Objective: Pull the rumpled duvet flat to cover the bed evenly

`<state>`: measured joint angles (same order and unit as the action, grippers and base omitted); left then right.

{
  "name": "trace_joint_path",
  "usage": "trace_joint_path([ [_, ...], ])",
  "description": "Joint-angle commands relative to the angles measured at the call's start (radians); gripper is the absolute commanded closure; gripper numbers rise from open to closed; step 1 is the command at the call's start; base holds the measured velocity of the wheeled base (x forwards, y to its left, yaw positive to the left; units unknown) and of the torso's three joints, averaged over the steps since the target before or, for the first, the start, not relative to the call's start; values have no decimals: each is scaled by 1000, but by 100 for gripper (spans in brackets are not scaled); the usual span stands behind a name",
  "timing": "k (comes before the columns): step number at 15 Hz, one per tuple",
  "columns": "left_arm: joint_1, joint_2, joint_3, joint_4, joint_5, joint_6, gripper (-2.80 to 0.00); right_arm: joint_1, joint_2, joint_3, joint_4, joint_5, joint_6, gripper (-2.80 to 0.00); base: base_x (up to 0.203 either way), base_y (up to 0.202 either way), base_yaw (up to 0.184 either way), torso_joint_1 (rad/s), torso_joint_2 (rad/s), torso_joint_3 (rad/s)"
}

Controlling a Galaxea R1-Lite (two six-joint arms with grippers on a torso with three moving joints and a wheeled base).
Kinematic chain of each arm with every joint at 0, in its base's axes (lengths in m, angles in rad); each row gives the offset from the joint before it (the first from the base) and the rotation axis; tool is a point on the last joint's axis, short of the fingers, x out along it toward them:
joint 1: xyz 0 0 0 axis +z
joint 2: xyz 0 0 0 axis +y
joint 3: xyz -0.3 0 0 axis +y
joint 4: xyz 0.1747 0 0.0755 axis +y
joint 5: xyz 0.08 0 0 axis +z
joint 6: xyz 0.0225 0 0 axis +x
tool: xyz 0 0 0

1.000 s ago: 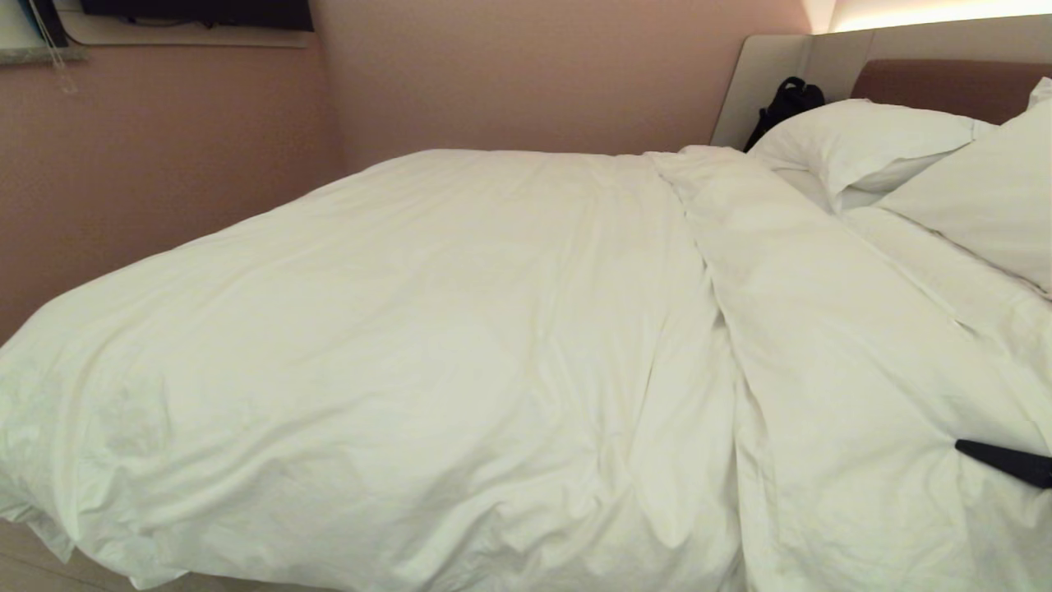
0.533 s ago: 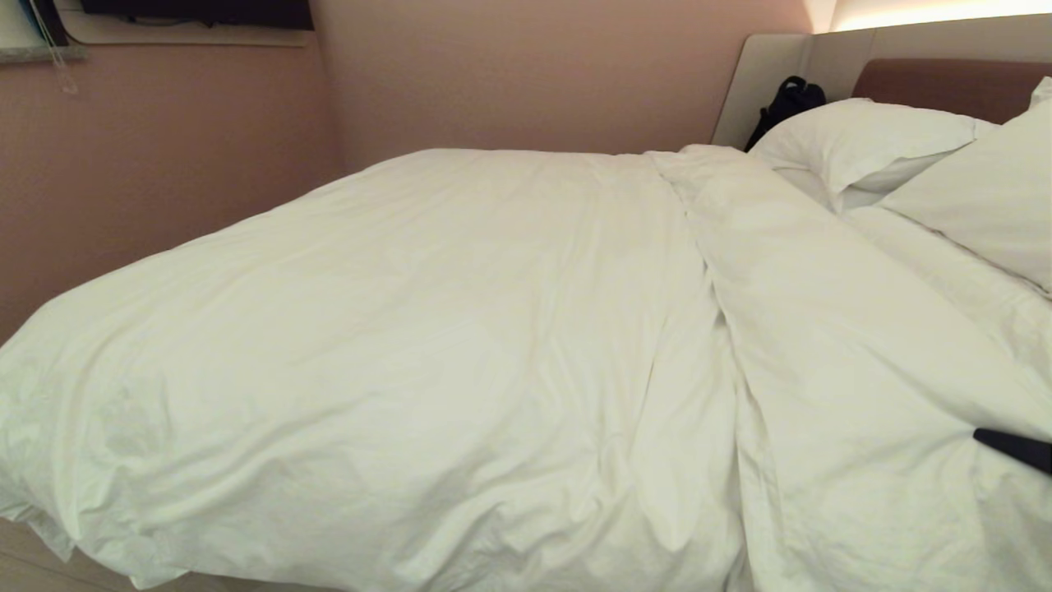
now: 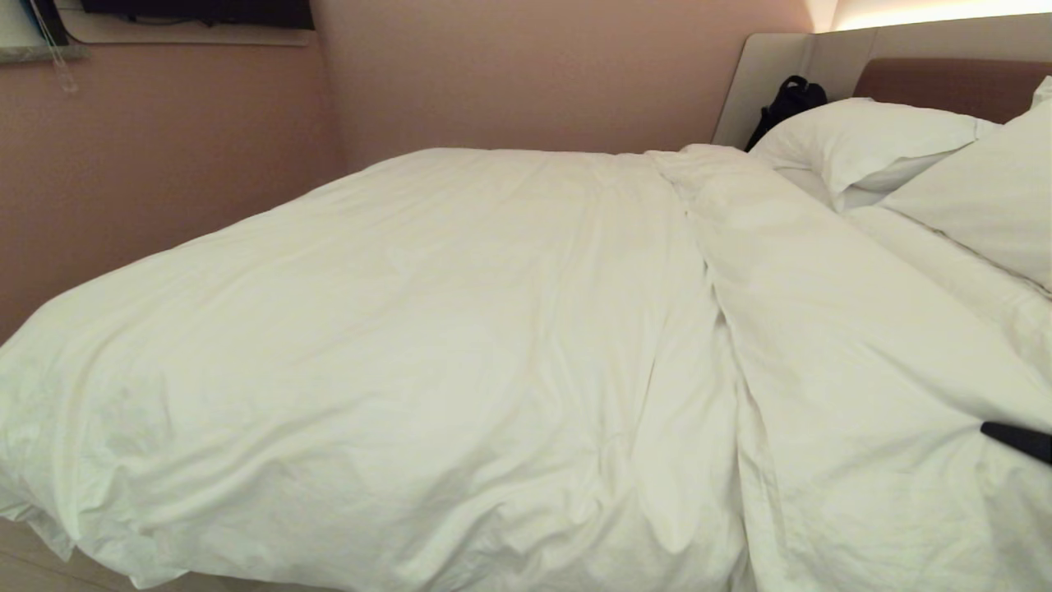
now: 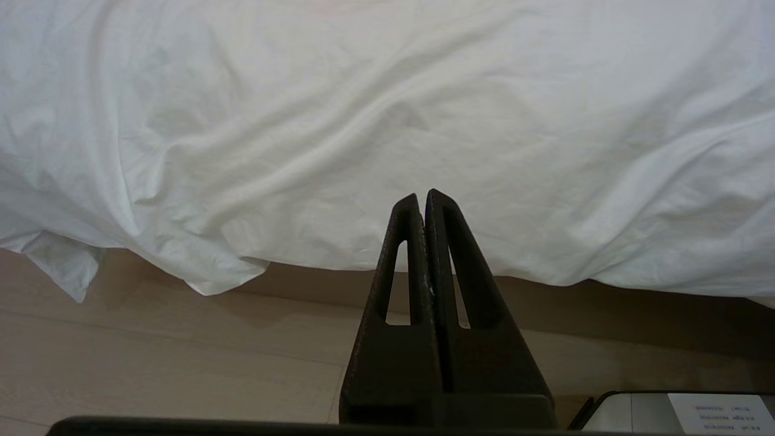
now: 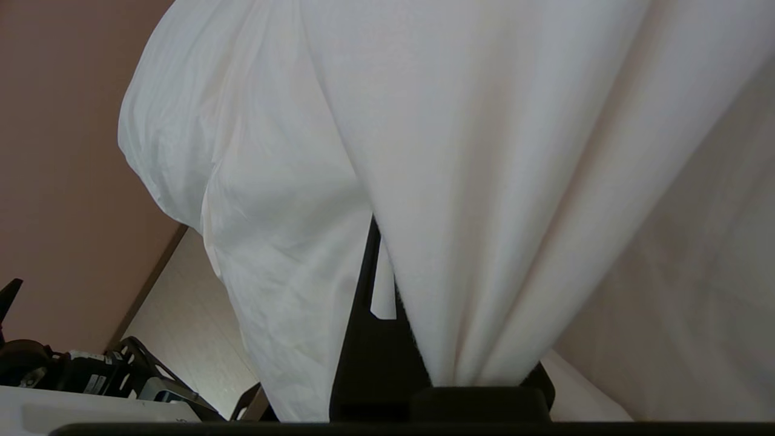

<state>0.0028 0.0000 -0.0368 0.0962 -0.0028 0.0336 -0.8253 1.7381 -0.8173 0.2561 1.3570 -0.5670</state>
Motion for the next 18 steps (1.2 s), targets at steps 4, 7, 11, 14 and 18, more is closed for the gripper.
trace_joint_path([
  [4, 0, 0, 0, 0, 0, 0, 0, -14, 3, -29, 20, 8, -1, 0, 0, 0, 0, 0, 0, 0],
  [7, 0, 0, 0, 0, 0, 0, 0, -36, 16, -65, 33, 8, 13, 0, 0, 0, 0, 0, 0, 0],
  [11, 0, 0, 0, 0, 0, 0, 0, -68, 39, -135, 102, 8, 13, 0, 0, 0, 0, 0, 0, 0],
  [14, 0, 0, 0, 0, 0, 0, 0, -98, 70, -208, 166, 8, 13, 0, 0, 0, 0, 0, 0, 0],
  [18, 0, 0, 0, 0, 0, 0, 0, -127, 99, -263, 198, 8, 13, 0, 0, 0, 0, 0, 0, 0],
])
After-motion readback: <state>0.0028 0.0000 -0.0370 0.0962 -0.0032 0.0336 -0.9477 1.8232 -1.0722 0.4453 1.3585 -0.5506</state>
